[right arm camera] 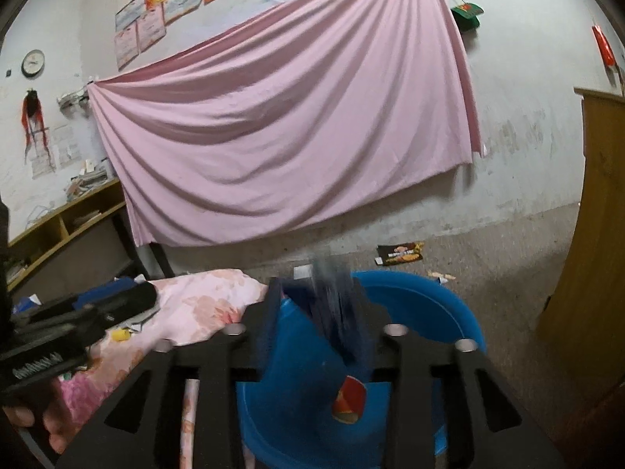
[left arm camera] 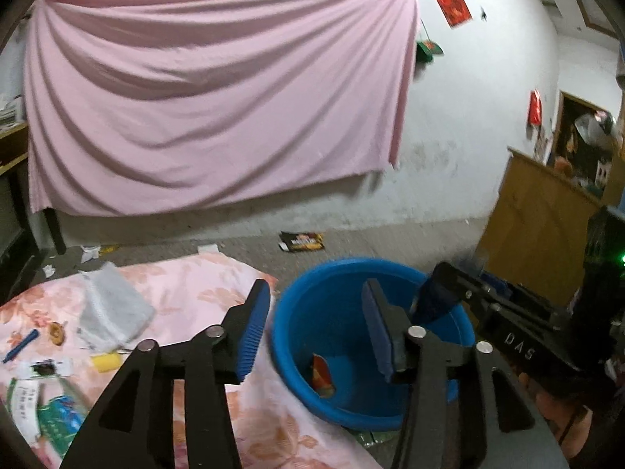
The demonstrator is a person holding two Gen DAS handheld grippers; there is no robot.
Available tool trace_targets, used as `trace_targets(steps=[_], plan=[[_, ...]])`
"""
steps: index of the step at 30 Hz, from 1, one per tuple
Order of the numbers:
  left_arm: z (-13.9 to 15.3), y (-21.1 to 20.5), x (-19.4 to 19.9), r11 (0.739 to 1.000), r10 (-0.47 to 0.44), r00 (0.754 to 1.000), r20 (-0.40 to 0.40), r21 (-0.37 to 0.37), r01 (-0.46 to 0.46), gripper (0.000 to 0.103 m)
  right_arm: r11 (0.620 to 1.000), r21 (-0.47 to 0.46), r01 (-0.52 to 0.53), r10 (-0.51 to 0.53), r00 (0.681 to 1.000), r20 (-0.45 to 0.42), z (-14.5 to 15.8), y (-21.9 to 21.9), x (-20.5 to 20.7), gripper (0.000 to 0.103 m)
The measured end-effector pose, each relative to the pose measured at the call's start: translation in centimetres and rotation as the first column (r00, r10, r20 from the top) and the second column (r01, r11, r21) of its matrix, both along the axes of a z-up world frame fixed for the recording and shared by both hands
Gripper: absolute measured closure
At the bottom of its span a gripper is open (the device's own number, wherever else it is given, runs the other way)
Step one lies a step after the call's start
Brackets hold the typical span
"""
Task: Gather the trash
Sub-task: 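Carry both items over the blue basin and open both tools to drop them, then move both open tools back over the bed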
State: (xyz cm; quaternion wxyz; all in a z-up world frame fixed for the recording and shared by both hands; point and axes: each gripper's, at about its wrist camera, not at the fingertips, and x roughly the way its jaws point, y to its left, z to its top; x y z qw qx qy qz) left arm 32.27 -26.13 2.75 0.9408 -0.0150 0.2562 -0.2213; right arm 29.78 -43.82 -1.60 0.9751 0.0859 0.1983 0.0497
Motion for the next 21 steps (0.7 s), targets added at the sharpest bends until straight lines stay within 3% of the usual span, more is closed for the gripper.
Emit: trace_targets(steps=[8, 10, 12, 14, 17, 19, 21], plan=[[2.1, 4.4, -1.4, 0.996, 0.089, 0.995, 0.042, -0.027, -0.088, 0.056, 1.0, -0.006, -0.014, 0.015, 0.999, 0.036, 0.7, 1.8, 0.4, 0.051], [2.7, 5.9, -2.1, 0.993, 0.116, 0.991, 0.066, -0.046, -0.113, 0.05, 0.999, -0.005, -0.031, 0.032, 0.997, 0.068, 1.4, 2.5, 0.2, 0.048], [3.1, 7.2, -2.6, 0.988, 0.143, 0.986, 0.087, -0.068, -0.137, 0.048, 0.999, -0.007, -0.052, 0.052, 0.99, 0.129, 2.4, 3.5, -0.4, 0.032], [3.6, 9.0, -3.2, 0.982, 0.177, 0.978, 0.112, -0.089, -0.167, 0.047, 0.997, -0.014, -0.075, 0.076, 0.979, 0.188, 3.3, 4.7, -1.0, 0.026], [4.4, 11.5, -4.4, 0.968, 0.237, 0.958, 0.16, -0.118, -0.22, 0.034, 0.992, -0.023, -0.125, 0.126, 0.956, 0.263, 4.7, 6.7, -1.7, 0.02], [4.8, 13.4, -5.4, 0.955, 0.282, 0.939, 0.198, -0.145, -0.257, 0.02, 0.988, -0.03, -0.154, 0.156, 0.938, 0.311, 5.3, 8.2, -2.1, 0.016], [5.2, 15.2, -6.3, 0.942, 0.324, 0.918, 0.229, -0.167, -0.291, 0.018, 0.983, -0.031, -0.183, 0.182, 0.923, 0.339, 5.7, 9.5, -2.3, 0.01]])
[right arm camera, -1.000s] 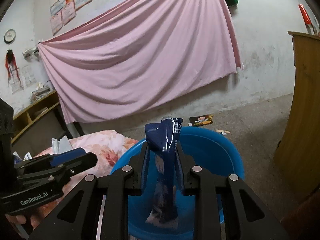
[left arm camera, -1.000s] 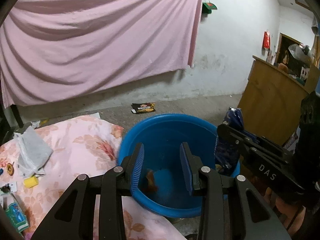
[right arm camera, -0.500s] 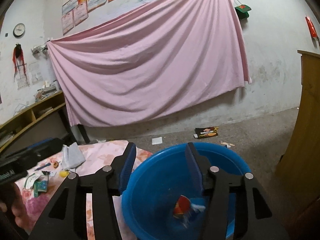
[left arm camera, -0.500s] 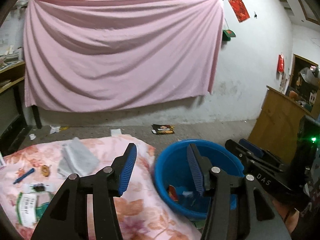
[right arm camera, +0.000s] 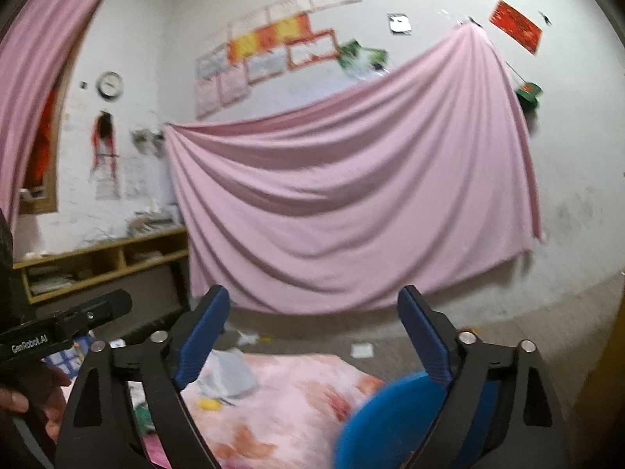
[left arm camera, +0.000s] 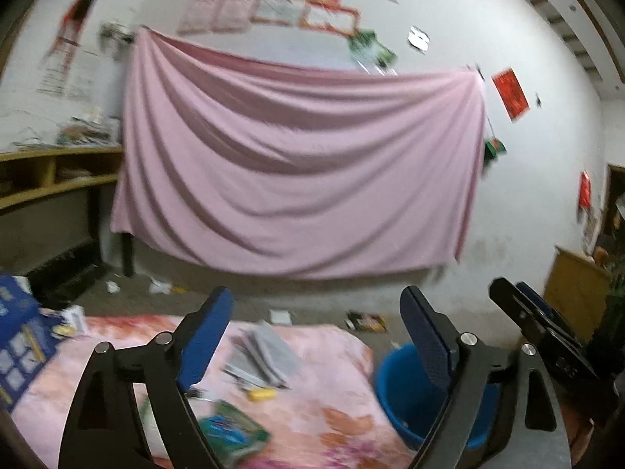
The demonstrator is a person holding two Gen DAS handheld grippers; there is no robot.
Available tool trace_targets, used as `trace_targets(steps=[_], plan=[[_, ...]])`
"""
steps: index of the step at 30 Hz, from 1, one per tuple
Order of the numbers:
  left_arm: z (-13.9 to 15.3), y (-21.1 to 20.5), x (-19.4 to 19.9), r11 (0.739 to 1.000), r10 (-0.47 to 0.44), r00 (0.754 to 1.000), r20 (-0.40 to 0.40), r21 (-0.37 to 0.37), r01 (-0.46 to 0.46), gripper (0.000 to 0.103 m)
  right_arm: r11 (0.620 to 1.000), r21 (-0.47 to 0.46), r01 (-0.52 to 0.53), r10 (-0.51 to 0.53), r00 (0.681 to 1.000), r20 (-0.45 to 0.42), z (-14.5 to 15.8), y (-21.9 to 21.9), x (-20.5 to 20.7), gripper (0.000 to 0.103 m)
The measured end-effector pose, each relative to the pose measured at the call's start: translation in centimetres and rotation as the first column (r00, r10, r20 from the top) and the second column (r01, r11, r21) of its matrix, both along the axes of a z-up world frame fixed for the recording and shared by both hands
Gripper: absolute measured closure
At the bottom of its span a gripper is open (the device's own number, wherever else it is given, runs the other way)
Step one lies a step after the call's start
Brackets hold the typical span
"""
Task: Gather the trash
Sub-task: 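Move both open tools back over the bed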
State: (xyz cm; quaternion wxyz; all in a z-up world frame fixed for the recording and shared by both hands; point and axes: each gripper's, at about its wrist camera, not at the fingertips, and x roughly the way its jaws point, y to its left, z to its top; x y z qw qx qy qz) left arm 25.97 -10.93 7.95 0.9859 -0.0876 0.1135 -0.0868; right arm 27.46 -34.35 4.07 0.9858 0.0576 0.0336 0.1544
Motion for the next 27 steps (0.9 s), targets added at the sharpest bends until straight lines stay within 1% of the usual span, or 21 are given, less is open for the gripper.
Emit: trace_targets(steps=[1, 2, 3, 5, 7, 9, 13, 15, 18, 19, 21, 24, 25, 27], plan=[[0.2, 0.9, -0.5, 1.0, 0.025, 1.0, 0.016, -0.001, -0.025, 0.013, 1.0, 0.002, -0.012, 0.012, 1.0, 0.012, 0.1, 0.5, -0.1, 0.007], [0.3, 1.8, -1.1, 0.999, 0.051, 0.998, 0.033, -0.002, -0.051, 0.009, 1.0, 0.005, -0.026, 0.026, 0.999, 0.026, 0.2, 1.1, -0.2, 0.002], [0.3, 2.3, -1.5, 0.998, 0.069, 0.997, 0.046, -0.004, -0.069, 0.002, 0.999, 0.006, -0.043, 0.043, 0.998, 0.041, 0.2, 1.7, -0.2, 0.0], [0.2, 4.0, -2.6, 0.994, 0.113, 0.99, 0.088, -0.014, -0.112, 0.002, 0.998, 0.004, -0.069, 0.068, 0.995, 0.066, 0.2, 2.8, -0.3, 0.0], [0.1, 5.2, -3.5, 0.987, 0.159, 0.98, 0.117, -0.004, -0.16, 0.002, 0.996, 0.003, -0.092, 0.091, 0.992, 0.083, 0.2, 3.9, -0.6, 0.0], [-0.1, 6.5, -4.3, 0.982, 0.183, 0.973, 0.139, 0.011, -0.186, 0.002, 0.992, 0.004, -0.123, 0.122, 0.987, 0.101, 0.0, 4.9, -0.8, 0.0], [-1.1, 7.8, -5.5, 0.972, 0.223, 0.962, 0.157, 0.033, -0.231, 0.002, 0.986, -0.008, -0.165, 0.165, 0.978, 0.128, -0.1, 6.9, -0.8, 0.0], [-1.6, 8.7, -5.7, 0.968, 0.241, 0.959, 0.15, 0.032, -0.249, 0.002, 0.984, -0.016, -0.18, 0.18, 0.975, 0.132, -0.4, 7.8, -0.9, 0.0], [-2.6, 10.2, -5.6, 0.962, 0.264, 0.957, 0.119, 0.035, -0.27, 0.002, 0.981, -0.038, -0.19, 0.193, 0.974, 0.116, -0.7, 9.5, -0.2, 0.0], [-3.0, 10.5, -5.4, 0.961, 0.268, 0.958, 0.097, 0.04, -0.273, 0.002, 0.98, -0.044, -0.194, 0.198, 0.975, 0.1, -0.9, 9.9, 0.2, 0.0], [-3.8, 11.2, -5.0, 0.962, 0.269, 0.962, 0.05, 0.044, -0.271, 0.002, 0.976, -0.051, -0.212, 0.215, 0.975, 0.053, -1.4, 10.8, 1.1, 0.0], [-5.2, 12.0, -4.0, 0.962, 0.269, 0.962, -0.043, 0.051, -0.267, 0.002, 0.97, -0.074, -0.23, 0.229, 0.973, -0.021, -2.3, 11.9, 2.0, 0.0], [-5.8, 12.3, -3.7, 0.965, 0.262, 0.962, -0.082, 0.047, -0.259, 0.002, 0.969, -0.084, -0.234, 0.231, 0.972, -0.047, -2.6, 12.2, 2.3, 0.0], [-6.8, 12.6, -3.5, 0.969, 0.246, 0.96, -0.134, 0.037, -0.243, 0.002, 0.961, -0.11, -0.253, 0.241, 0.964, -0.109, -3.3, 13.0, 2.8, 0.0]])
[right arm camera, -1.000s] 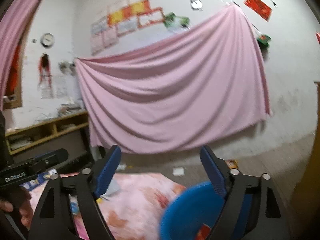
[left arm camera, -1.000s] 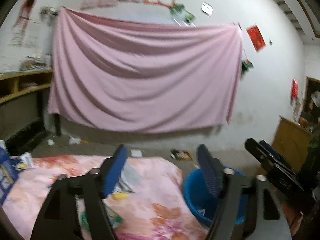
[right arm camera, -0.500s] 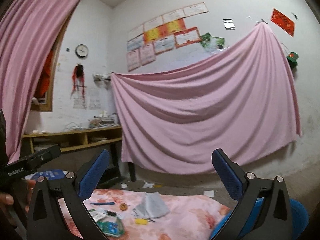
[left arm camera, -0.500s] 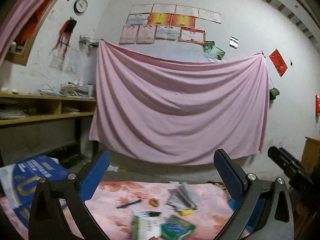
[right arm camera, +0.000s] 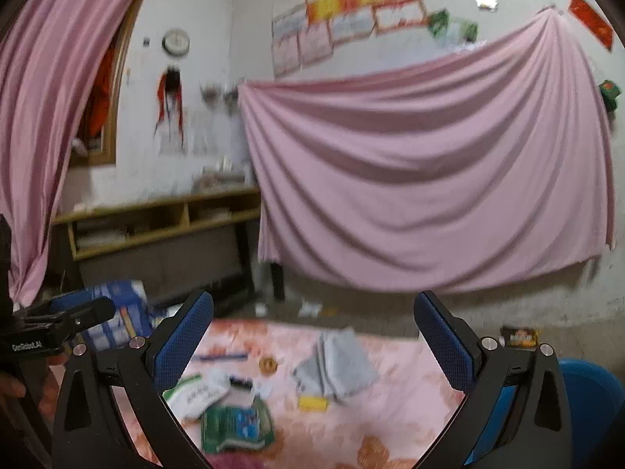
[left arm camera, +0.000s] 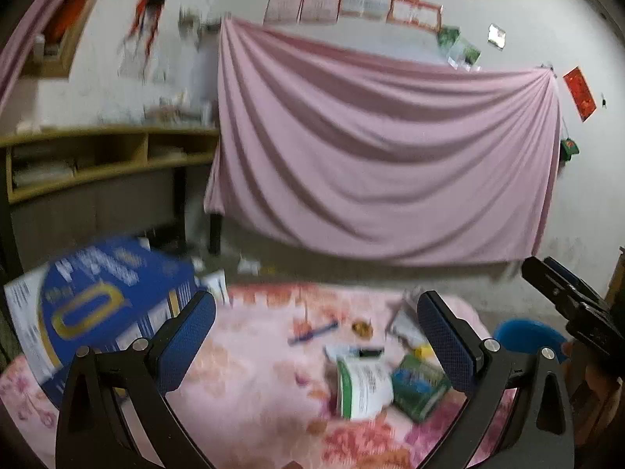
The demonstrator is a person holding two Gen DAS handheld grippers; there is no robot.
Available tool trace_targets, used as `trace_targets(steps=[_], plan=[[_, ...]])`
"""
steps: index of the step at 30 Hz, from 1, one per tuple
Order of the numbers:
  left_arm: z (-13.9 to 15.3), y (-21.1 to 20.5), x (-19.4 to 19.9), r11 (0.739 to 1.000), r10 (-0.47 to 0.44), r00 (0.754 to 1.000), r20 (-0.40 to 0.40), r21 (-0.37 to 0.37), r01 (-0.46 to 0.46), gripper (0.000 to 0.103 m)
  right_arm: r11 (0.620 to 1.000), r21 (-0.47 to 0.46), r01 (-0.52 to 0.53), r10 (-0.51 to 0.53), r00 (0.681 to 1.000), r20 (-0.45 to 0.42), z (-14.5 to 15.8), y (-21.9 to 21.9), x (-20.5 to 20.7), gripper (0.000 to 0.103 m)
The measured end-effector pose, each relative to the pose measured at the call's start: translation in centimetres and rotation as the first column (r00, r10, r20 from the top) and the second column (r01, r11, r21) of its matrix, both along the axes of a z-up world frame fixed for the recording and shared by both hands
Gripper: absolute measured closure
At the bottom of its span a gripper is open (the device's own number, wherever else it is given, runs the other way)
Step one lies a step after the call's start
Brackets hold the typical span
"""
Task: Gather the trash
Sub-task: 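Move both open tools back over the bed, then grasp the white medicine box with the left tool while the right tool grasps the green packet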
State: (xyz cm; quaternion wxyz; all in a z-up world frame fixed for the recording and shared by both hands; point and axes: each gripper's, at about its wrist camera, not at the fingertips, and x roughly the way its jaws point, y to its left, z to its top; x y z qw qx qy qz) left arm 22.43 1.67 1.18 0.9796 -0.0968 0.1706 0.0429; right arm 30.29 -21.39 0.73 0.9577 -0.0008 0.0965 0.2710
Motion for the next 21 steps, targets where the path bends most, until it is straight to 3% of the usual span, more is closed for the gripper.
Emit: trace_targets(steps=[4, 8, 9, 13, 16, 21], plan=[[-1.7, 0.2, 1.0, 0.998, -0.045, 0.993, -0.107, -0.053, 0.039, 0.002, 0.997, -0.067, -0.041, 0.034, 0.994, -0.103, -1.3, 1.1, 1.0, 0.001], [-2.8, 0.0, 2.2, 0.992, -0.098, 0.978, -0.183, -0.094, 0.082, 0.006, 0.984, -0.136, -0.112, 0.081, 0.973, -0.214, -2.5, 2.4, 1.7, 0.016], [-2.8, 0.0, 2.6, 0.99, -0.114, 0.974, -0.196, -0.102, 0.095, 0.011, 0.98, -0.154, -0.127, 0.087, 0.966, -0.243, -2.8, 2.9, 1.9, 0.018], [-3.9, -0.8, 4.4, 0.978, -0.19, 0.937, -0.293, -0.14, 0.154, 0.038, 0.968, -0.198, -0.152, 0.081, 0.942, -0.326, -4.2, 3.7, 2.5, 0.028], [-4.9, -1.1, 5.7, 0.965, -0.243, 0.903, -0.353, -0.179, 0.19, 0.046, 0.968, -0.192, -0.16, 0.084, 0.931, -0.355, -4.5, 3.4, 2.8, 0.031], [-5.9, -1.5, 7.0, 0.944, -0.306, 0.862, -0.404, -0.247, 0.219, 0.046, 0.965, -0.192, -0.178, 0.089, 0.913, -0.399, -5.0, 3.3, 3.4, 0.032]])
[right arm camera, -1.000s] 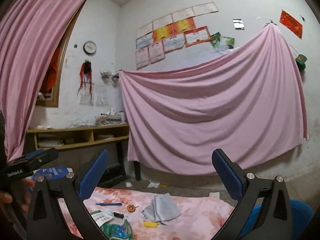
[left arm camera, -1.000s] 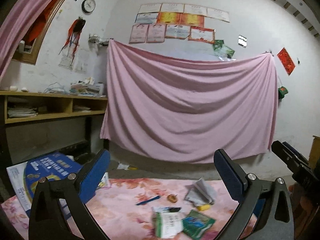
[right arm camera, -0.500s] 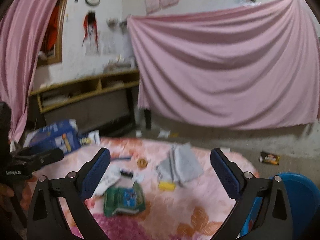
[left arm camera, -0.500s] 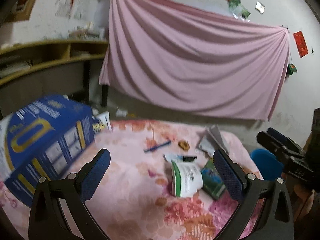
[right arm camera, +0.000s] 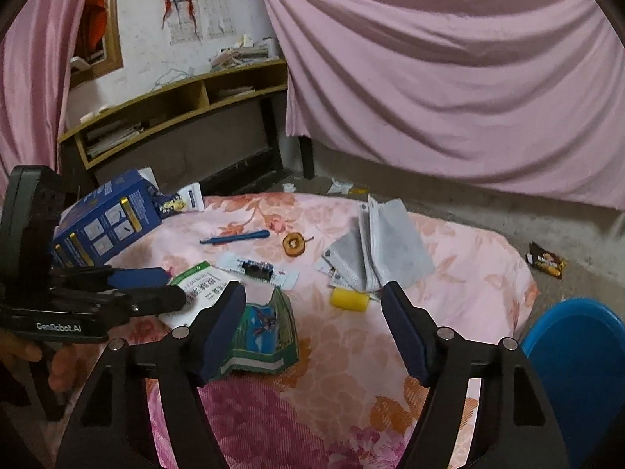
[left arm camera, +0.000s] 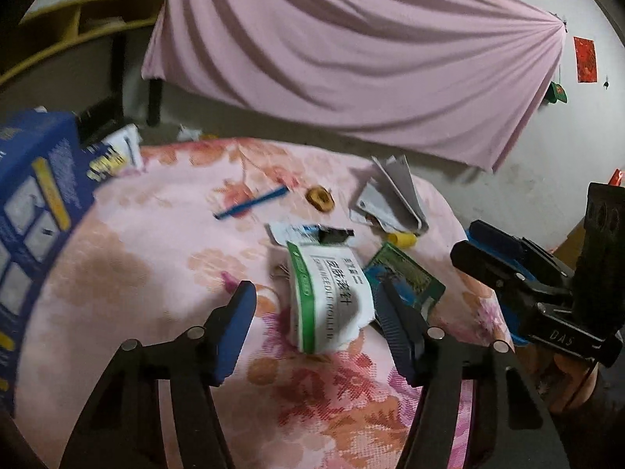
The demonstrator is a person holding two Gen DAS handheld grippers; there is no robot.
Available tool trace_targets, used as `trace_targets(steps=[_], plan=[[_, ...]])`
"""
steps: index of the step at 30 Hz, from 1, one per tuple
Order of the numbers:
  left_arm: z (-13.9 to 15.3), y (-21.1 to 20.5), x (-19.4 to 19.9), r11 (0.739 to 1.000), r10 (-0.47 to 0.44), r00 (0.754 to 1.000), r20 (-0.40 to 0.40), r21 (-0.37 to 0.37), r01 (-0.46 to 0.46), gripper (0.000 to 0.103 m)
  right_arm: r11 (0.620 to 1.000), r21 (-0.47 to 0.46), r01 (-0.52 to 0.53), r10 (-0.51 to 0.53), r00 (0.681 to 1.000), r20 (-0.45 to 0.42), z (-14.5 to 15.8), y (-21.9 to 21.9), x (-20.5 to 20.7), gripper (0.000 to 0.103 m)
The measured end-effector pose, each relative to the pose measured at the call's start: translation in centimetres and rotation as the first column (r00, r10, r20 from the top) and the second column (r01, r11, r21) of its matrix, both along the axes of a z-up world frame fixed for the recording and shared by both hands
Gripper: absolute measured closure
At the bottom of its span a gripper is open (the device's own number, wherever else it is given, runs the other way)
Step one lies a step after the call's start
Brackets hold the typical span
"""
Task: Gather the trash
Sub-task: 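Grasp the white medicine box with the left tool while the right tool grasps the green packet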
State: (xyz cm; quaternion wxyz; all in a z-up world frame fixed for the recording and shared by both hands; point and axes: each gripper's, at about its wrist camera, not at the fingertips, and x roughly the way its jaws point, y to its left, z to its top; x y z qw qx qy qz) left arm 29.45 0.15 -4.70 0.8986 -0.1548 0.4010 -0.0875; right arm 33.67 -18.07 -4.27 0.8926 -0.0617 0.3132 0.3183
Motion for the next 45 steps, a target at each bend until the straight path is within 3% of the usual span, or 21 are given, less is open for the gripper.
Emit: trace_targets(steps=[2, 4, 10, 20, 25, 30, 33, 45], plan=[[-0.4, -0.2, 0.5, 1.0, -0.014, 1.0, -0.026, -0.018, 0.013, 0.05, 1.0, -0.007, -0.003, 0.003, 1.0, -0.016, -0.2, 0.2, 0.2, 0.032], [-0.7, -0.2, 0.9, 0.999, -0.019, 0.999, -0.045, -0.032, 0.018, 0.072, 1.0, -0.013, -0.01, 0.01, 0.999, -0.031, -0.4, 0.4, 0.4, 0.033], [-0.5, 0.2, 0.5, 0.996, -0.036, 0.999, -0.031, -0.08, 0.034, 0.094, 0.997, -0.032, -0.064, 0.061, 0.994, -0.086, -1.1, 1.2, 0.6, 0.033], [0.6, 0.4, -1.4, 0.999, -0.011, 1.0, 0.018, -0.049, 0.012, 0.096, 0.973, -0.118, -0.2, 0.171, 0.962, -0.214, -3.4, 4.2, 1.0, 0.033], [0.6, 0.9, -1.7, 1.0, 0.021, 1.0, -0.002, -0.022, -0.021, 0.096, 0.964, -0.153, -0.217, 0.178, 0.956, -0.235, -4.1, 5.1, 0.9, 0.033], [0.8, 0.8, -2.2, 0.999, 0.034, 0.999, 0.009, -0.008, -0.034, 0.096, 0.964, -0.138, -0.229, 0.195, 0.955, -0.223, -3.8, 5.0, 0.6, 0.06], [0.8, 0.6, -2.4, 0.999, 0.034, 0.999, 0.01, 0.001, -0.034, 0.096, 0.964, -0.119, -0.237, 0.208, 0.955, -0.211, -3.5, 5.0, 0.5, 0.069], [0.8, 0.3, -2.3, 0.999, 0.035, 0.999, 0.01, 0.011, -0.035, 0.096, 0.975, -0.015, -0.222, 0.213, 0.949, -0.232, -3.0, 4.6, 1.5, 0.068]])
